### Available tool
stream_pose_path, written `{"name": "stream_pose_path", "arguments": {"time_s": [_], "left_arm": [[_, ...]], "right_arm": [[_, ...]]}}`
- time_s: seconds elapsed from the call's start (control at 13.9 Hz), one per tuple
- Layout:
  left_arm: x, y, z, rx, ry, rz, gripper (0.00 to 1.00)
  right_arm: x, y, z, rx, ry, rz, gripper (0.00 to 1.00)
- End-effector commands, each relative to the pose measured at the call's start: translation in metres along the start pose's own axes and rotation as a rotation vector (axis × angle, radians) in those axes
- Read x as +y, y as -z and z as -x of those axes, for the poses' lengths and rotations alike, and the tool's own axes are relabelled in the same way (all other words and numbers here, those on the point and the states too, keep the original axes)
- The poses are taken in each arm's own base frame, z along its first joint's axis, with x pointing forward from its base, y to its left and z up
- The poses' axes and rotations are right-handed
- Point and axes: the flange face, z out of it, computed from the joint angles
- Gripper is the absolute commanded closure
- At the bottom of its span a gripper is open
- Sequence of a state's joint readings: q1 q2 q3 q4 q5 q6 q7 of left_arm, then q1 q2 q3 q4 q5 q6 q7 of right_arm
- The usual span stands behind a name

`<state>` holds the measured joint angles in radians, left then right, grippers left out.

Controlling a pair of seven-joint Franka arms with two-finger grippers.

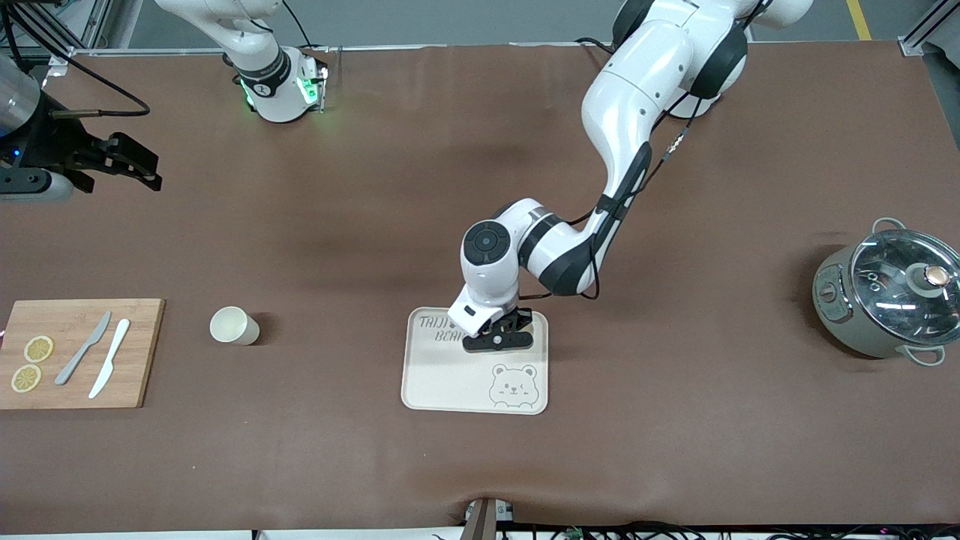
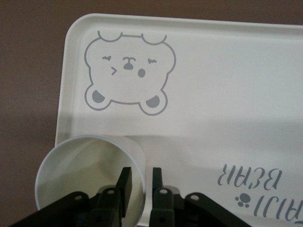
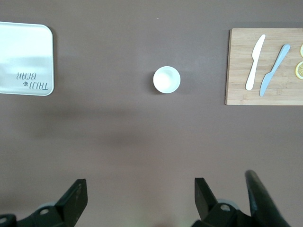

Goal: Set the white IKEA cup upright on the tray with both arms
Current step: 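Open the left gripper to release the cup on the tray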

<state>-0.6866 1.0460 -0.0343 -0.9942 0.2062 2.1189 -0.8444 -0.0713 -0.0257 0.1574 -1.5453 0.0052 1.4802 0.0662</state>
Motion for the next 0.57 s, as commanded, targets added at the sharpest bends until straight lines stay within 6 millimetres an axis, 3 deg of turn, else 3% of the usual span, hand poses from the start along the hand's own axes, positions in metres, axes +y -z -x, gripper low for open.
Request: {"name": "stream_pose_path", "arguments": {"time_s": [0.0, 0.29, 0.5], "left_arm": [[0.0031, 0.0001, -0.0007, -0.008, -0.003, 0.003, 0.57], [0.0028, -0.0011, -0.0006, -0.007, -0.003, 0.000, 0.57], [0.0030, 0.0002, -0.0010, -0.005, -0.004, 0.002, 0.47]], "right_arm": [[-0.0009, 0.0008, -0.0011, 0.002, 0.000, 0.018, 0.00], [-0.0001, 0.0016, -0.0007, 0.004, -0.002, 0.018, 0.00], [-0.0001, 0.0008, -0.0012, 0.002, -0.002, 0.018, 0.00]]}}
